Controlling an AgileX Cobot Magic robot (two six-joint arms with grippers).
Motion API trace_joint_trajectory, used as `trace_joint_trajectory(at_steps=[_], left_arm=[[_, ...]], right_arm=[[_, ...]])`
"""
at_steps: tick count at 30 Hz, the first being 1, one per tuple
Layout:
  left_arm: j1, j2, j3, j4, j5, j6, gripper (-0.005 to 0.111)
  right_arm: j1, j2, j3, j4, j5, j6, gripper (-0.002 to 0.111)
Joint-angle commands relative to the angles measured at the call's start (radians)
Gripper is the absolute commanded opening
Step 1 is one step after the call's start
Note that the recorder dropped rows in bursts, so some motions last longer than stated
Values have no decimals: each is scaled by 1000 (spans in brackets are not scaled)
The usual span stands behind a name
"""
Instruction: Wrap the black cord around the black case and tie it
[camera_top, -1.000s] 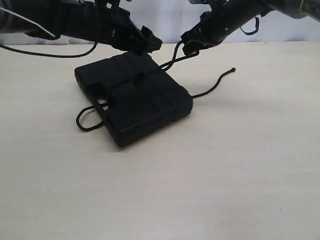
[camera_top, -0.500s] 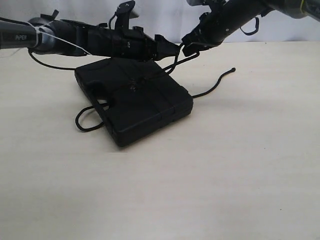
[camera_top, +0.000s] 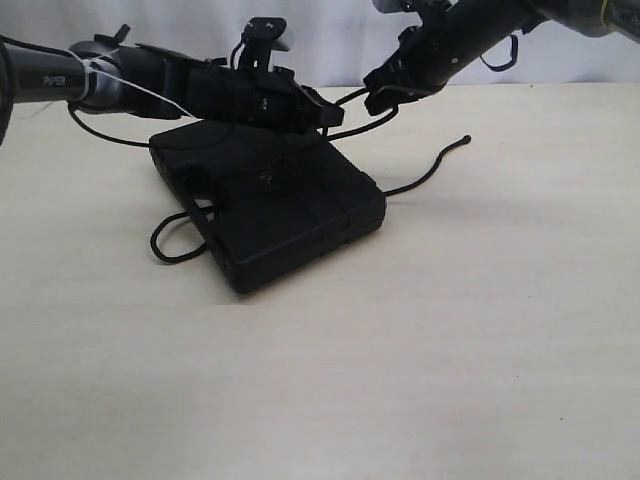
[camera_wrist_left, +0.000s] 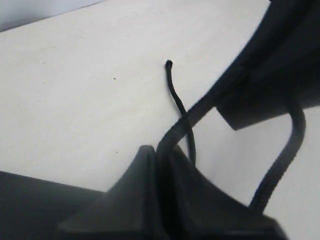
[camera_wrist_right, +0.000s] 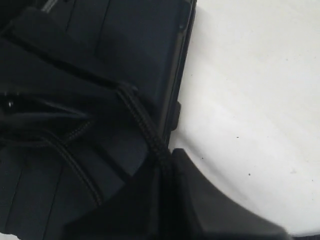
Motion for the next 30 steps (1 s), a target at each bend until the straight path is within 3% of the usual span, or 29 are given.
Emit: trace_joint_trajectory(at_steps=[1,5,10,17,30], left_arm=[[70,-12,-6,0,-13,-33,0],[119,-14,-6,16,31,-33,0],[156,-14,-6,156,42,-76,0],[237,-77,-6,157,109,-89,0],[207,-82,-6,217,415,-112,0]], right_arm=[[0,-11,3,-67,47,4,5],[0,-11,3,-80,47,8,5],[0,-22,3,-143,3,79,5],[-1,-23,3,-233,-15,147,5],[0,-23,3,-132,-21,153,5]])
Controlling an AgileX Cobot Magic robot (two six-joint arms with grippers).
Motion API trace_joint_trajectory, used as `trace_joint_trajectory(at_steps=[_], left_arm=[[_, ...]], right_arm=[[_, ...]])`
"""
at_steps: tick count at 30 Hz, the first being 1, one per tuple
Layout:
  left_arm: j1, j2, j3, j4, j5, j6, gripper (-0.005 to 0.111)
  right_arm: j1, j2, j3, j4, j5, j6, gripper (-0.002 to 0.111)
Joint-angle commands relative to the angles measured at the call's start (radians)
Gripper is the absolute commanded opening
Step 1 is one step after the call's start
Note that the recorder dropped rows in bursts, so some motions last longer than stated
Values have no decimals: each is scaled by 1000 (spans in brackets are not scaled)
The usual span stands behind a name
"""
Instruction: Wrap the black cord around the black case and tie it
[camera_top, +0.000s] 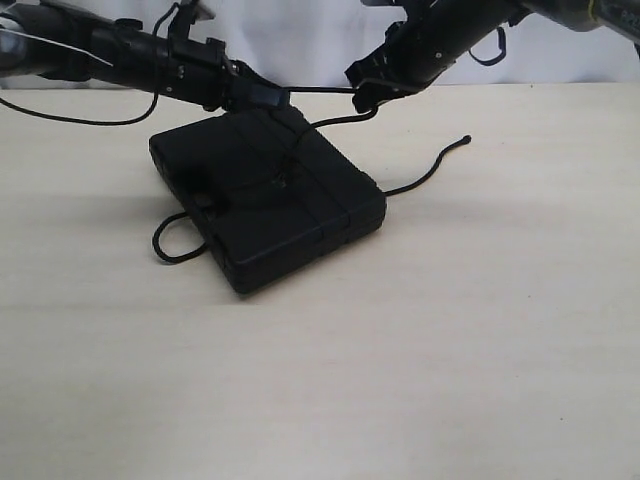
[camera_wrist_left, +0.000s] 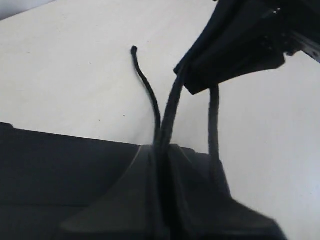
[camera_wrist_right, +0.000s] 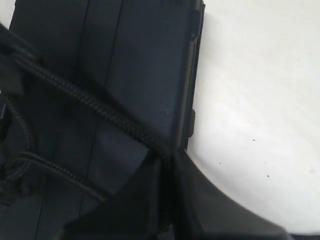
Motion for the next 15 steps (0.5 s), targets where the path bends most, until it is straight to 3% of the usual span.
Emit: trace_joint_trajectory(at_steps=[1,9,12,15], left_arm=[[22,-18,-4,25,54,-19,0],[22,-18,-4,99,-14,-19,5],[15,-18,-4,112,-10,-12,22],[-9,-18,-4,139,-28,-10,48]], right_arm=[[-37,-4,3,-73,-7,18,5],[-37,-4,3,-44,-19,18,5],[-37,-4,3,-44,-23,18,5],[-37,-4,3,-44,-23,22,5]])
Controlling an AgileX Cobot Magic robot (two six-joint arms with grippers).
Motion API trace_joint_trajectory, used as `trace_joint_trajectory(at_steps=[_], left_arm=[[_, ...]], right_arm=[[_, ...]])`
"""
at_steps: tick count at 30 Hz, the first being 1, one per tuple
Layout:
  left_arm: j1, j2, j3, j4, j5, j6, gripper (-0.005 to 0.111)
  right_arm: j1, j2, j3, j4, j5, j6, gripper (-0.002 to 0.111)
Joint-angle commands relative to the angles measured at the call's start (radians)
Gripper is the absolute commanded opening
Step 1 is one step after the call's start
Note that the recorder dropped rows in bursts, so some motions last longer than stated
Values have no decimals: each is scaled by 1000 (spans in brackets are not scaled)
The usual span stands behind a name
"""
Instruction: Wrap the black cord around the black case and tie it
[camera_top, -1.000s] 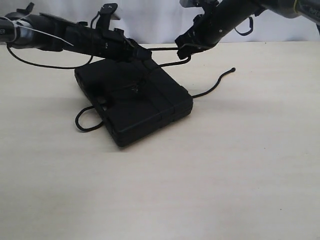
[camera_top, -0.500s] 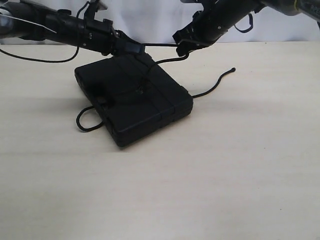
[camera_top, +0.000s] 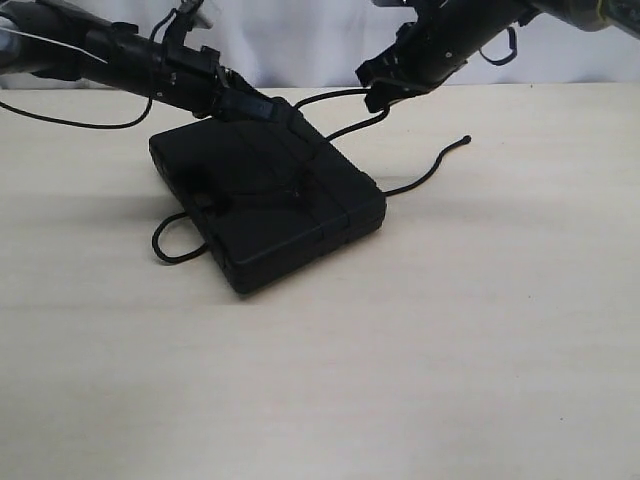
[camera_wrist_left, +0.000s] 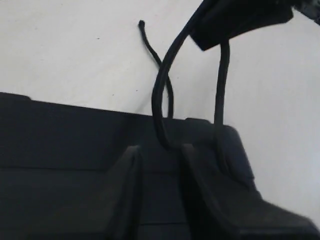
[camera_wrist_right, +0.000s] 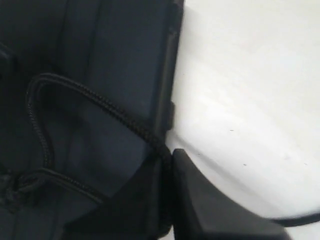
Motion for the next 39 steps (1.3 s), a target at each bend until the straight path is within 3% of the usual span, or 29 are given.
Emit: trace_joint_trajectory(at_steps=[1,4,8,12,19,27,34,39], left_arm=[[-28,-13,-4,51,-43,1,55],[-45,-29,-6,81,-79,4,66],[-54,-75,-6,177,-15,-25,66],[-110,-113,-6,386,-26,-135,66],[-290,-109,25,691,-272,-383,66],[-328,-94,25,752,-403,-487,65],[-328,-67,25,788,-411,-503,36],[-328,-67,25,788,-421,-503,8]], right_arm=[[-17,-4,3,-25,-19,9,5],[-17,-4,3,-25,-20,29,5],[-17,-4,3,-25,-36,59,5],[-17,-4,3,-4,-41,62,5],[-17,-4,3,14,-35,62,5],[-17,-4,3,14,-35,62,5],[-17,-4,3,18,-33,71,5],[-18,-9,3,18,-38,140,8]])
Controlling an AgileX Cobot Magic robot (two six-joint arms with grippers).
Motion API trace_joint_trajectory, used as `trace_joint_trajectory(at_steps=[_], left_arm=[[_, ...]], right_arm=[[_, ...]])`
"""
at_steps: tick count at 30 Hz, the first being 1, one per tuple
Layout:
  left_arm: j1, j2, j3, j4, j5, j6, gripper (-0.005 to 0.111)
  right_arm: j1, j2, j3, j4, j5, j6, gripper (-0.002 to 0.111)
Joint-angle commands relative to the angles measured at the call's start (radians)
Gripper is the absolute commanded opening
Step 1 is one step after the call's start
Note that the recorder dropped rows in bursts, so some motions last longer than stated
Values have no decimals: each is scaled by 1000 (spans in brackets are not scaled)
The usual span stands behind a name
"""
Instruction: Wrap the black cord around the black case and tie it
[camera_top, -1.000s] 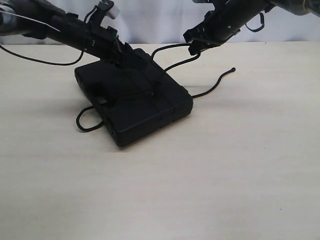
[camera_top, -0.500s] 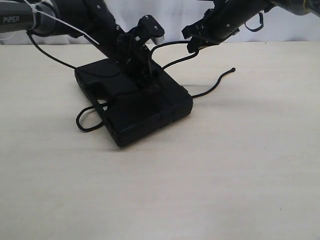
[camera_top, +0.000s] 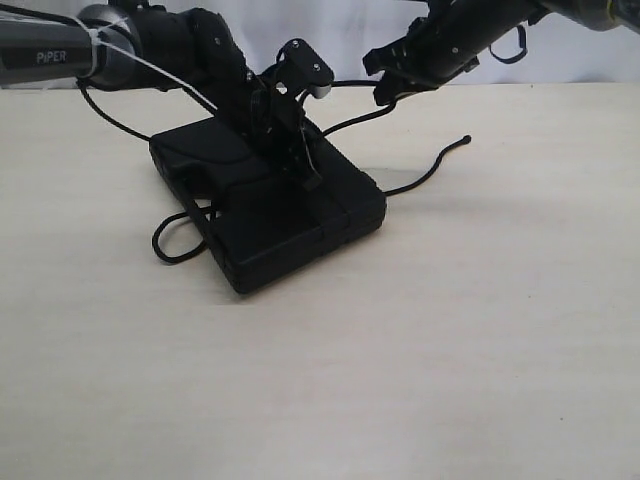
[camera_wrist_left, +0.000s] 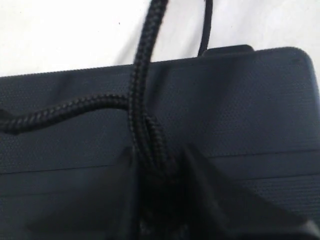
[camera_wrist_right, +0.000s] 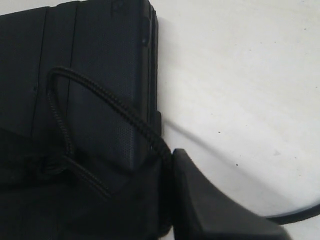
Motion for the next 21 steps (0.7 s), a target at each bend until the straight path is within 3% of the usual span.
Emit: trace_joint_trajectory(at_steps=[1,8,13,21], left_arm=[[-4,-4,2,7,-23,-7,2],[-4,-4,2,3,-44,29,0],[-4,-4,2,3,-56,115,0],[-4,-4,2,13,-82,208,0]], right_arm=[[-3,-12,3,2,-9,39,12],[-30,-95,1,-168,1,221,63],[-63,-129,1,-480,50,529,60],[-80,-22,1,-501,32,636,57]])
